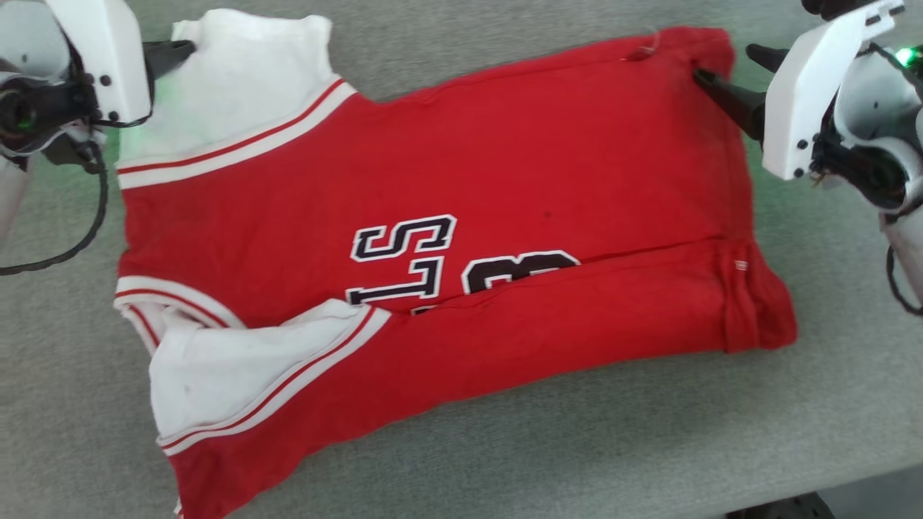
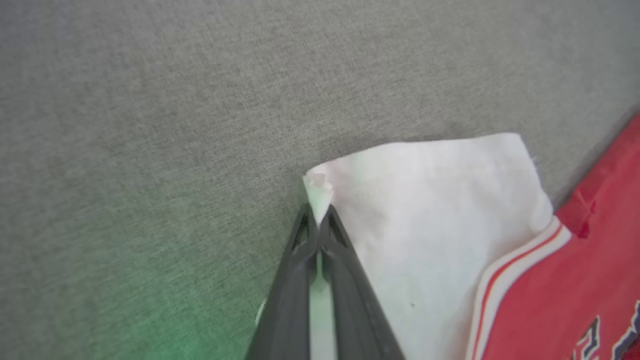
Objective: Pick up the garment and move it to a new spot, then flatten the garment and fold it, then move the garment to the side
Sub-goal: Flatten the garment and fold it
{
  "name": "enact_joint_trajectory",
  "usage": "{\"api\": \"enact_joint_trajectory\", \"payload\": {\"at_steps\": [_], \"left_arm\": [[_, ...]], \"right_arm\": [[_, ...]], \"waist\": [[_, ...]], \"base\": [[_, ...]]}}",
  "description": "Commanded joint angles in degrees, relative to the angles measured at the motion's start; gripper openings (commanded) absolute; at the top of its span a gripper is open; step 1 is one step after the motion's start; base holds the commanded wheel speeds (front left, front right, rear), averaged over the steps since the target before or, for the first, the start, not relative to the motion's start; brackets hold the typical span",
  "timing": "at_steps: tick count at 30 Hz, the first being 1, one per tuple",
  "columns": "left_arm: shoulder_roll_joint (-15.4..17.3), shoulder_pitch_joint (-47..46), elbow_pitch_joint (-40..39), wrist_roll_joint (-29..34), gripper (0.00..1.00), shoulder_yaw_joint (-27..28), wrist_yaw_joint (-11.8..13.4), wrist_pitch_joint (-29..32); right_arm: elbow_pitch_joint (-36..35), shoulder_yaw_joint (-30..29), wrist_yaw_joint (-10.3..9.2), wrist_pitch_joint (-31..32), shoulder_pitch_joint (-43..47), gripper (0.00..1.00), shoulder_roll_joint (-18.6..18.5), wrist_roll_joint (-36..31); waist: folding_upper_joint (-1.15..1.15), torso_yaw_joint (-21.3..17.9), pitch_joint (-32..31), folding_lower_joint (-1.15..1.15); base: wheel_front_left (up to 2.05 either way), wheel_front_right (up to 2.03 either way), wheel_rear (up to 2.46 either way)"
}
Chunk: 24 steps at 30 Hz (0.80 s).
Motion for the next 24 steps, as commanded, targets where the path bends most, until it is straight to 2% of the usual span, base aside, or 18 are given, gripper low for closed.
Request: {"api": "enact_joint_trajectory", "payload": {"at_steps": [1,8,9,10,11,18,24], "left_arm": [[-0.3,-0.1,-0.1,-0.8,0.0,-0.7,-0.1,-0.1],[-0.8,-0.9,-2.1,-1.3,0.0,-2.4,0.0,-1.8],[-0.9,-1.0,-2.3,-1.6,0.0,-2.6,0.0,-2.1],[-1.2,-1.0,-2.7,-1.8,0.0,-2.8,0.0,-2.5],[-1.4,-1.0,-3.1,-2.2,0.0,-2.9,0.0,-3.0],[-1.4,-0.2,-6.1,-4.5,0.0,-2.9,0.0,-7.7],[0.8,3.3,-13.3,-7.6,0.0,-3.1,0.0,-13.2]], "right_arm": [[1.2,0.7,-0.03,0.7,-1.2,1.0,-0.3,0.0],[7.8,3.4,-0.03,4.0,-5.2,1.0,0.5,2.1],[8.3,3.9,-0.04,4.2,-5.3,0.75,0.6,2.2],[8.8,4.2,-0.03,4.2,-5.4,0.34,0.6,2.6],[9.1,4.4,-0.03,3.8,-5.6,0.0,0.6,3.1],[9.4,4.1,-0.04,-0.7,-5.4,0.0,-1.4,5.4],[6.4,5.8,-0.03,-3.4,-2.4,0.0,-4.6,7.1]], "waist": [[0.0,0.9,0.4,0.0],[0.0,2.4,1.2,0.0],[0.0,2.6,1.3,0.0],[0.0,2.8,1.3,0.0],[0.0,3.1,1.2,0.0],[0.0,4.7,-1.4,0.0],[0.0,6.8,-7.2,0.0]], "base": [[0.0,0.0,0.0],[0.0,0.0,0.0],[0.0,0.0,0.0],[0.0,0.0,0.0],[0.0,0.0,0.0],[0.0,0.0,0.0],[0.0,0.0,0.0]]}}
